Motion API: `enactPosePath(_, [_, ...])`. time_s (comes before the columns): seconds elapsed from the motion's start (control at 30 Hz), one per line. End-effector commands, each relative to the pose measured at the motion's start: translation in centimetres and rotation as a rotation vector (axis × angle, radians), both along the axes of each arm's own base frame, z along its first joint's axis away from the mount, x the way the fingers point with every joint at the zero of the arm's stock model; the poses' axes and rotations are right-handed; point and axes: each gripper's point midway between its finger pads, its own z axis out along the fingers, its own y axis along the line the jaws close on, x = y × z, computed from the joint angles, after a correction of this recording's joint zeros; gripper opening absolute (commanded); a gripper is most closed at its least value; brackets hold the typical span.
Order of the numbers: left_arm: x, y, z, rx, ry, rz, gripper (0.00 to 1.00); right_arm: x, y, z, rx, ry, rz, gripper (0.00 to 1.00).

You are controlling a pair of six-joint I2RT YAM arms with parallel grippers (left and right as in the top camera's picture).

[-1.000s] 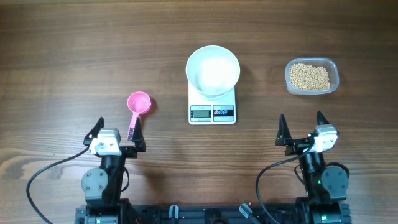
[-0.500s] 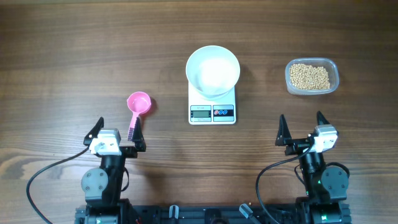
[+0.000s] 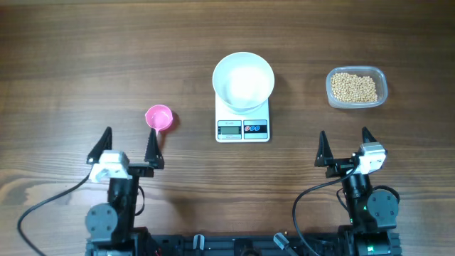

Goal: Scoop item into bowl and weigh 150g on scale
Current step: 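Reach the left gripper to the pink scoop handle and grasp it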

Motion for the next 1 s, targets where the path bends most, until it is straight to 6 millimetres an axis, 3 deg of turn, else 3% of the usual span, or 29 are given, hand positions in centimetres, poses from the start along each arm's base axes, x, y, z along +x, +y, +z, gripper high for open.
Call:
enactPosePath(0.0, [-1.2, 0.0, 5.3, -0.013, -0.095, -0.004, 1.00, -0.1, 0.4, 0.2, -0.009, -0.012, 0.020, 1.00])
enactPosePath(0.13, [-1.4, 0.0, 9.1, -0.012, -0.121, -0.005, 1.00, -0.1, 0.4, 0.2, -0.010, -0.012, 0.020, 1.00])
enactPosePath(0.23, [-0.8, 0.0, 10.9, -0.015, -0.069, -0.005, 1.00, -0.1, 0.4, 0.2, -0.010, -0.012, 0.020, 1.00])
enactPosePath(0.43, [2.1, -0.5, 10.4, -0.031, 0.256, -0.039, 1.00, -0.1, 0.4, 0.2, -0.010, -0.012, 0.020, 1.00])
enactPosePath(0.57, [3.2, -4.0, 10.8, -0.031, 0.290, -0.252, 1.00, -0.1, 0.4, 0.2, -0.009, -0.012, 0.020, 1.00])
enactPosePath(0.67, [4.0, -4.1, 10.6, -0.039, 0.296, -0.263, 1.00, -0.1, 0.4, 0.2, -0.010, -0.012, 0.020, 1.00])
enactPosePath(0.83, [5.1, -2.3, 11.0, -0.115, 0.358, -0.153, 1.00, -0.1, 0.4, 0.2, -0.010, -0.012, 0.020, 1.00])
enactPosePath(0.97, [5.0, 1.3, 9.4, -0.117, 0.610, 0.072, 1.00, -0.1, 0.4, 0.2, -0.009, -0.012, 0.020, 1.00])
